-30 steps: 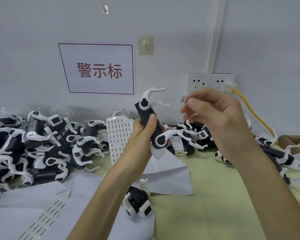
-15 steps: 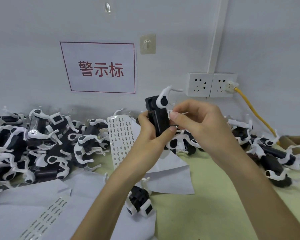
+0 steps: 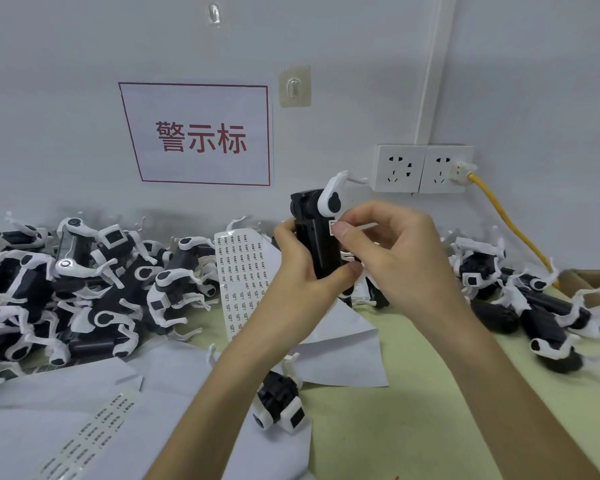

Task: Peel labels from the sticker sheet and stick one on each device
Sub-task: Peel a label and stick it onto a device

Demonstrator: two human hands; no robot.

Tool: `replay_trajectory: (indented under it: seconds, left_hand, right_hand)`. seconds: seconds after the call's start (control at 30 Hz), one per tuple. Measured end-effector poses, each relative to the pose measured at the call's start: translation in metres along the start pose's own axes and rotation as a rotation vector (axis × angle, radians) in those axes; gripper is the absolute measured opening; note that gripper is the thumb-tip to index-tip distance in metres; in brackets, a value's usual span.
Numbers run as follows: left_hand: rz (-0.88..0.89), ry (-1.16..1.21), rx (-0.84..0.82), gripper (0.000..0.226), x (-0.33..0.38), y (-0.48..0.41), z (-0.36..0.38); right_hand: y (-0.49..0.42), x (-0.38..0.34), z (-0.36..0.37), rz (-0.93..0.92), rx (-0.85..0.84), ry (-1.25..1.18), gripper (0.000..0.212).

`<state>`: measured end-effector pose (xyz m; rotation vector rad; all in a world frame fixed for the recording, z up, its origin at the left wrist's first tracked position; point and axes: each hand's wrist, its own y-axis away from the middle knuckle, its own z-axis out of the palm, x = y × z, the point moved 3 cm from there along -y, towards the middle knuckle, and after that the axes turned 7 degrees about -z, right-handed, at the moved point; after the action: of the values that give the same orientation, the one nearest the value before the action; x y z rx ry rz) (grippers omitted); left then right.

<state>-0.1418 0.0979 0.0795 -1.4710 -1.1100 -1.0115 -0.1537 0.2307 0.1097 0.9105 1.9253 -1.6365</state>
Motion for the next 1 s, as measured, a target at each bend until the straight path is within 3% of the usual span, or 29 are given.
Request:
replay_trajectory:
  seconds: [1.0]
  left_hand:
    - [0.060,-0.079,0.160,0.059,-0.003,-0.004,0.006]
  right_hand:
    - [0.008,0.004,0.014,0.048,0.143,-0.015,0.011]
